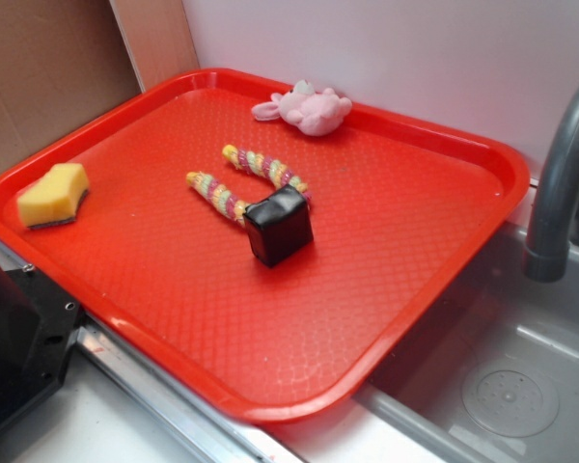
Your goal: Grab the black box.
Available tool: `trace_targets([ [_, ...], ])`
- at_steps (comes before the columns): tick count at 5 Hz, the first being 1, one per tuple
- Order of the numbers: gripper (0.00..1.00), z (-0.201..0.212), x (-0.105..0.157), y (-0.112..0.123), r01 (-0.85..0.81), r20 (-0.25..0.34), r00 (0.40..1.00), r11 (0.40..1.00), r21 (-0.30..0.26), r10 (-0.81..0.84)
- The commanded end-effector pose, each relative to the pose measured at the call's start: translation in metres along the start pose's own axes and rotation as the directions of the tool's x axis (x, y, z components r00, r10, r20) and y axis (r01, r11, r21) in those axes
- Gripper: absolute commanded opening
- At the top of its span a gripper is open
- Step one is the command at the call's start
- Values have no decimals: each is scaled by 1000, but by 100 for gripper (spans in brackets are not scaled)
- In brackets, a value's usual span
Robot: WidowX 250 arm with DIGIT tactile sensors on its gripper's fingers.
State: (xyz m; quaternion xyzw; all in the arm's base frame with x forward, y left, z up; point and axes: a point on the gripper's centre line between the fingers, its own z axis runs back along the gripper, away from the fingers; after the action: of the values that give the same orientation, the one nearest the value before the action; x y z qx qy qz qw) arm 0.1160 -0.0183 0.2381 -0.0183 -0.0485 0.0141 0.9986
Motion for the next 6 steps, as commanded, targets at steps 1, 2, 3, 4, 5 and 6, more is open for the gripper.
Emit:
trace_targets([
  [1,100,0,0,0,0,0,1000,1000,0,0],
  [2,100,-55,38,-40,9,13,1000,999,36,-10],
  [3,100,-92,55,-86,76,68,995,996,47,-79],
  [4,100,-118,64,-100,6,49,999,999,42,-8],
  [5,100,-118,64,-100,6,49,999,999,42,-8],
  [6,100,-118,64,-100,6,49,999,999,42,-8],
])
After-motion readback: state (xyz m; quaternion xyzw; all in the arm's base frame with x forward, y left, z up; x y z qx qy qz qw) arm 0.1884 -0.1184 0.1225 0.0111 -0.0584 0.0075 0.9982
